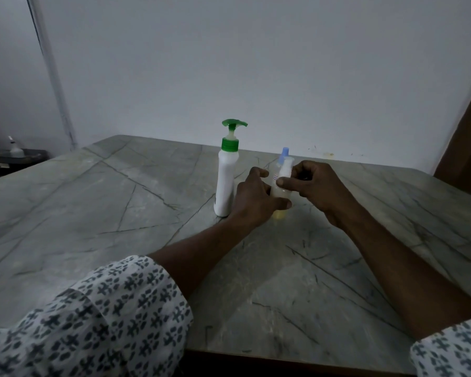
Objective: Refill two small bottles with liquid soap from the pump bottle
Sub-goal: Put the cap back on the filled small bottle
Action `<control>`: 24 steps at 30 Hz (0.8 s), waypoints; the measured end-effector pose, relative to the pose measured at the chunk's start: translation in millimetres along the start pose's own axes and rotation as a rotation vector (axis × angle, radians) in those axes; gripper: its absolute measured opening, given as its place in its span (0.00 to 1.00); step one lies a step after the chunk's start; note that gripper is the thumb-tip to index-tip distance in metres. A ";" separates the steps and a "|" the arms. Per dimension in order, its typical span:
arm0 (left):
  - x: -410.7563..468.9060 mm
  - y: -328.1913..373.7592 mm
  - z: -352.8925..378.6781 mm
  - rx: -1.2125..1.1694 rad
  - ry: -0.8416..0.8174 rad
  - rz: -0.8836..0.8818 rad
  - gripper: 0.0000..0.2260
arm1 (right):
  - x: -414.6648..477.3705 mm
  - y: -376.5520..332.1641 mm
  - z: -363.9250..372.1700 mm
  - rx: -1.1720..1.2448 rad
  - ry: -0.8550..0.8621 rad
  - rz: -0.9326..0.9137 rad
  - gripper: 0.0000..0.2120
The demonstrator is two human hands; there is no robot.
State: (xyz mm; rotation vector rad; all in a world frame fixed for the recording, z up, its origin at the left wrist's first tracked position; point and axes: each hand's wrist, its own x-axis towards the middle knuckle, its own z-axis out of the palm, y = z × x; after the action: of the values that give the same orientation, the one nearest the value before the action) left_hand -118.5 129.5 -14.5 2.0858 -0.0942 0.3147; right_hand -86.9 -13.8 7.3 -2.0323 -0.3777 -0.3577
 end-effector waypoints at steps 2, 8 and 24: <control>0.5 -0.2 -0.7 -0.001 -0.005 0.005 0.35 | 0.4 -1.5 -4.9 0.070 -0.004 0.017 0.12; 0.0 1.0 -0.7 0.024 -0.011 0.001 0.35 | -0.4 -2.1 -4.8 0.073 -0.058 -0.026 0.16; -0.6 0.8 -1.0 0.002 -0.006 -0.007 0.36 | -0.3 -1.8 -15.2 0.058 0.078 0.008 0.07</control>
State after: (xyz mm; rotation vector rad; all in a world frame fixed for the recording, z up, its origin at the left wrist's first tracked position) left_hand -119.5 129.9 -13.5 2.0891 -0.0907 0.3042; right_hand -89.4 -26.4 15.6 -1.9566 -0.3284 -0.4151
